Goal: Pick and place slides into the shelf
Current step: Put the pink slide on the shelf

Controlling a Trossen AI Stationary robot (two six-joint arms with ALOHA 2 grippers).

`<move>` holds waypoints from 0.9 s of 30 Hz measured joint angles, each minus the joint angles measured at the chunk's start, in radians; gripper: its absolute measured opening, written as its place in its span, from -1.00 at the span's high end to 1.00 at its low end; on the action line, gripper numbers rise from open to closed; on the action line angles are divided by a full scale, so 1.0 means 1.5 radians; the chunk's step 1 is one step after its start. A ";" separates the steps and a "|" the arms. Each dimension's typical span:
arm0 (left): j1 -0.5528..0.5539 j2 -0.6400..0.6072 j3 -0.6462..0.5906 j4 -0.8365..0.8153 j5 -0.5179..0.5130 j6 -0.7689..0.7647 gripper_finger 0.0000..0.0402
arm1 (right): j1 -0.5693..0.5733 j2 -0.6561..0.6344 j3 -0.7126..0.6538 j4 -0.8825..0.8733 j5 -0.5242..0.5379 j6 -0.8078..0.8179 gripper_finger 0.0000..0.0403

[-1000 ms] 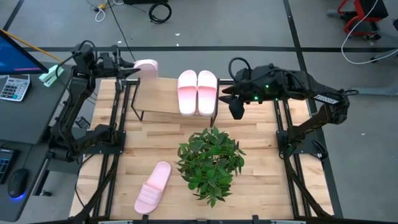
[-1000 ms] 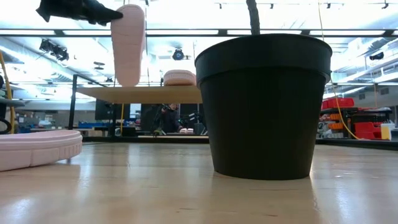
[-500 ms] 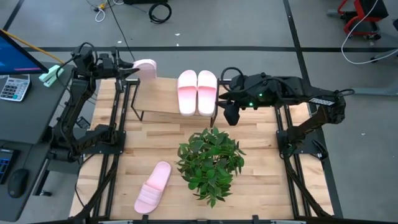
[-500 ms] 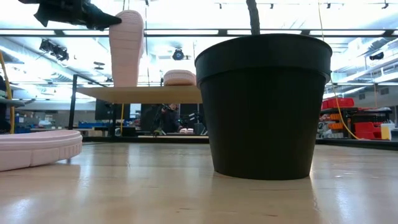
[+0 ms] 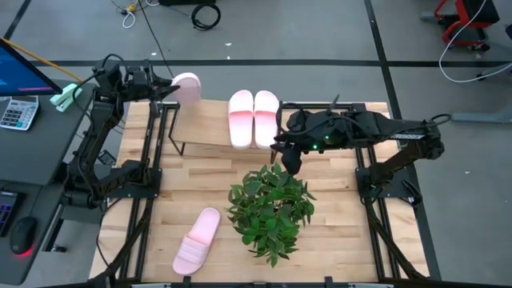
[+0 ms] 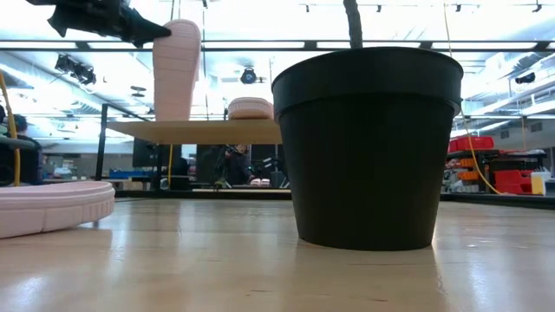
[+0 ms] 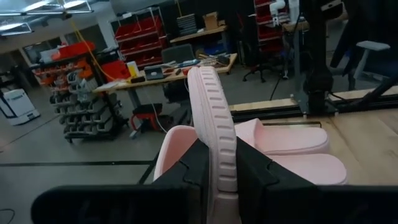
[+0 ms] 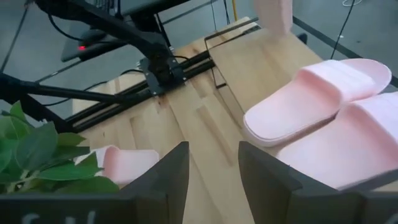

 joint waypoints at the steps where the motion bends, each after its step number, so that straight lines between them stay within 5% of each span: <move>1: 0.000 0.000 0.000 -0.002 -0.001 -0.001 0.74 | 0.000 0.000 0.000 0.003 0.000 0.000 0.28; 12: 0.000 -0.002 0.000 -0.011 0.012 0.020 0.74 | -0.001 0.000 0.000 0.034 0.000 -0.019 0.29; 17: 0.000 -0.004 0.000 -0.014 0.023 0.025 0.74 | -0.004 0.000 0.000 0.174 -0.011 -0.129 0.30; 27: 0.000 -0.004 0.000 -0.013 0.032 0.017 0.74 | -0.106 0.090 0.011 0.295 -0.194 -0.251 0.28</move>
